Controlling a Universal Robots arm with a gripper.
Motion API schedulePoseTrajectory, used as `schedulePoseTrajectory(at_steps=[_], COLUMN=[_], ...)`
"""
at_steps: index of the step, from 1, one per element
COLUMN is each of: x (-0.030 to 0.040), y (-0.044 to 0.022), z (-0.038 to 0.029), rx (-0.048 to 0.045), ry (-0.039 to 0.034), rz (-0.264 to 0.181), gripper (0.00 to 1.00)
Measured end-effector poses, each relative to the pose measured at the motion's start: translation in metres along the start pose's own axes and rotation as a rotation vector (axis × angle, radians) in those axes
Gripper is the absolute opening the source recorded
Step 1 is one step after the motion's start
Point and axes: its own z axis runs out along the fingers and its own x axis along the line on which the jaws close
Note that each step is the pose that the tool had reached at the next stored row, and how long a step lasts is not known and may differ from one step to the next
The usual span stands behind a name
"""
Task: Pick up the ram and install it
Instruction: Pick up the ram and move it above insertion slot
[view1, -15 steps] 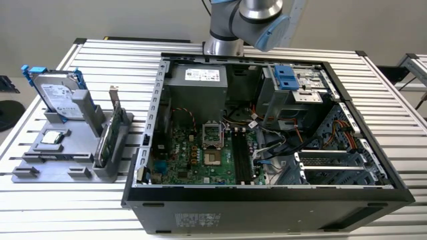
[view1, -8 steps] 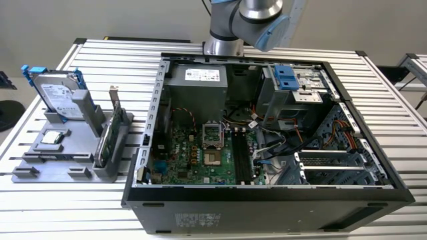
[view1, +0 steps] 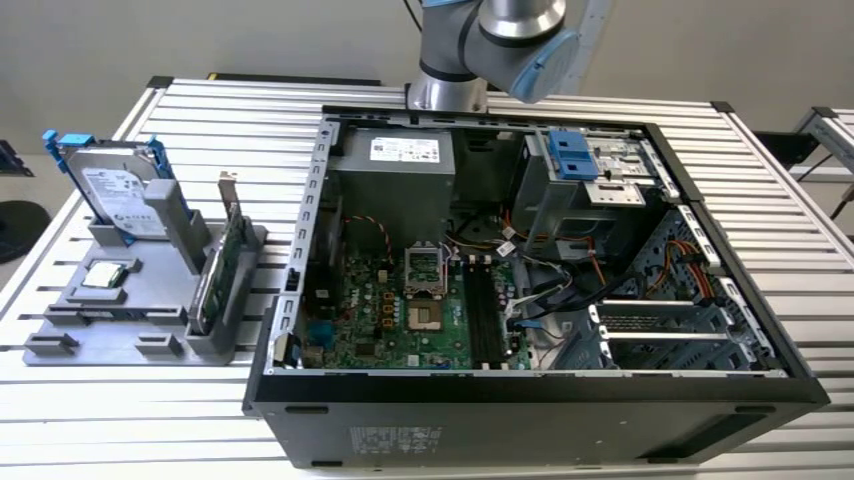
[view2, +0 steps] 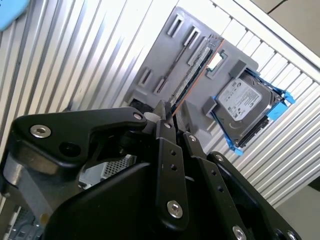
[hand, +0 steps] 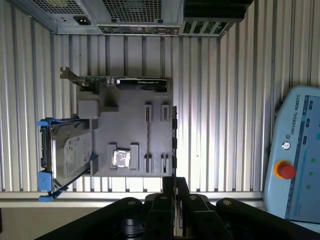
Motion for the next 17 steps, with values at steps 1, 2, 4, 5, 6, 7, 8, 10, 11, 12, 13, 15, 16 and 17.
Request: schedulePoseTrajectory(at_steps=[1, 2, 4, 5, 6, 7, 8, 10, 11, 12, 13, 15, 16, 17], x=[0.0000, 0.0001, 0.0002, 0.0004, 0.0005, 0.0008, 0.0009, 0.0013, 0.0014, 0.0015, 0.0016, 0.0018, 0.0019, 0.0020], y=[0.0018, 0.0039, 0.0091, 0.0119, 0.0147, 0.0171, 0.0198, 0.0256, 0.0283, 0.0314, 0.0342, 0.0403, 0.0432, 0.0463], z=[0.0003, 0.0006, 0.0012, 0.0014, 0.0014, 0.0015, 0.0016, 0.0021, 0.0024, 0.0026, 0.0029, 0.0033, 0.0036, 0.0039], rx=[-0.0001, -0.0001, -0.0002, -0.0002, -0.0002, -0.0001, -0.0001, -0.0001, -0.0002, -0.0002, -0.0002, -0.0001, -0.0002, -0.0002], ry=[0.0001, 0.0001, 0.0002, 0.0002, 0.0002, 0.0001, 0.0001, 0.0001, 0.0001, 0.0001, 0.0002, 0.0001, 0.0001, 0.0002], rz=[0.000, 0.000, 0.000, 0.000, 0.000, 0.000, -0.001, -0.001, -0.001, -0.002, -0.002, -0.002, -0.002, -0.002], gripper=[0.00, 0.00, 0.00, 0.00, 0.00, 0.00, 0.00, 0.00, 0.00, 0.00, 0.00, 0.00, 0.00, 0.00])
